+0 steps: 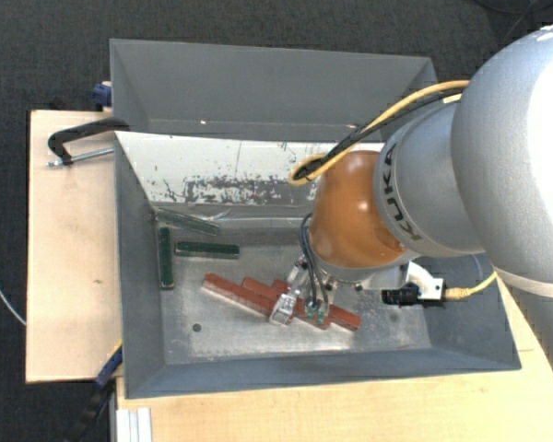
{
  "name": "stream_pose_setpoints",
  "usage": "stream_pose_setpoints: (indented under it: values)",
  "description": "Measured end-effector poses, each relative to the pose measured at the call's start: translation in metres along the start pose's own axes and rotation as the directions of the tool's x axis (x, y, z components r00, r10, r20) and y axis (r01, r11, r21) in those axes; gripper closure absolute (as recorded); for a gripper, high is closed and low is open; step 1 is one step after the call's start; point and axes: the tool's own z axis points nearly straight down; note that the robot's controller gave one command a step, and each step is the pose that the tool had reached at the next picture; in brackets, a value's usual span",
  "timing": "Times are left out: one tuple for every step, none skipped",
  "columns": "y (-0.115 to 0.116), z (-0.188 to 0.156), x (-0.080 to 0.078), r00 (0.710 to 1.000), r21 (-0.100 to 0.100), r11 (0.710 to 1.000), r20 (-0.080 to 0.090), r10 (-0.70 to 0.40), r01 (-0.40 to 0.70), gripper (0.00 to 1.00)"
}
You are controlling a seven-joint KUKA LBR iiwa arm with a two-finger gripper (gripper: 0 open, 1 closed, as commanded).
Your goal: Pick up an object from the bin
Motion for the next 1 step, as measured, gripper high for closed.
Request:
stream_pose_setpoints:
  values:
    - [0.0, -0.0005, 0.0, 1.0, -0.001, 1.0, 0.0, 0.0, 0.0, 1.0]
